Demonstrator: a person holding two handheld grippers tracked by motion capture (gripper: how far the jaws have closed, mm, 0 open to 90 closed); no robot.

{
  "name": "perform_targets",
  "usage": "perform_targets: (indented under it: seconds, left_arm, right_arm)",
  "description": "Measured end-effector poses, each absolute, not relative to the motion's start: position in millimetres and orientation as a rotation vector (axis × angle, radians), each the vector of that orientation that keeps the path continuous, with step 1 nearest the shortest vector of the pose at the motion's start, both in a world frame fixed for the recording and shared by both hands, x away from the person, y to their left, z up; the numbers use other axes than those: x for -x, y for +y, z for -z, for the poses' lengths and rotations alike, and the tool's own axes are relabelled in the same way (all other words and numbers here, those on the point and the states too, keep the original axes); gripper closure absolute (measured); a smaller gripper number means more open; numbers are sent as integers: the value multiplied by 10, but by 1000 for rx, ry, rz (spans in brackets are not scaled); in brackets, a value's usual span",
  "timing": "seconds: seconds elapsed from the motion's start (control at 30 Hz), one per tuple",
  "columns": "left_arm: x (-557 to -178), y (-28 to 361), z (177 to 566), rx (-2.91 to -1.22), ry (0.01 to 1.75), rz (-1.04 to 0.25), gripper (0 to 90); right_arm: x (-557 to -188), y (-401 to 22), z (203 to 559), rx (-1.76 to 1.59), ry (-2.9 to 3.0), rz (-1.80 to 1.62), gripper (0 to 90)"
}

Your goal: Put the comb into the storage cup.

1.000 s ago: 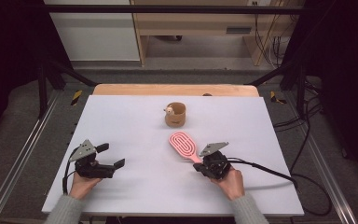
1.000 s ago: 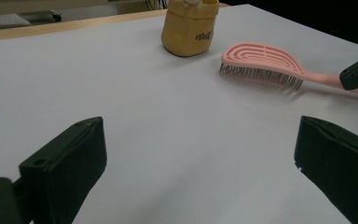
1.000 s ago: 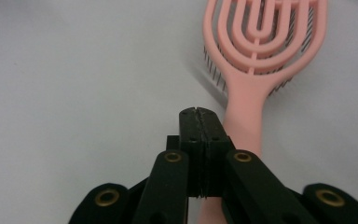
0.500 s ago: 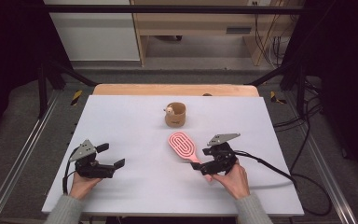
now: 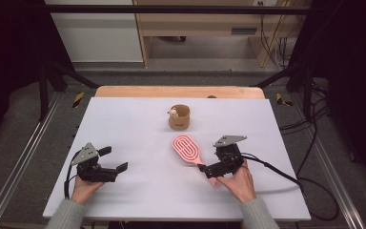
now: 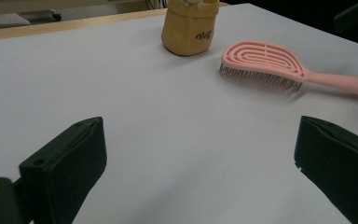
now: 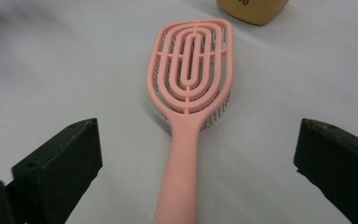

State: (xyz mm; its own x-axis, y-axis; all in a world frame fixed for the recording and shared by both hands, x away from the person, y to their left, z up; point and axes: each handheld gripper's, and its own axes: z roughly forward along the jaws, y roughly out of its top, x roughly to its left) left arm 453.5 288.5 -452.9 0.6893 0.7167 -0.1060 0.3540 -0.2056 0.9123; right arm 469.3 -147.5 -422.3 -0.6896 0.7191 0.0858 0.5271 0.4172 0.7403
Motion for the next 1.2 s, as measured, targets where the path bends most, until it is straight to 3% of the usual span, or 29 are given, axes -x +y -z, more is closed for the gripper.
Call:
perform_targets:
  seconds: [1.2]
  left_arm:
    - [-4537,2884,4531,-1815,846,-416,23]
  right_arm:
    - [-4835,-1182,4396,-1135,2479,-979,3]
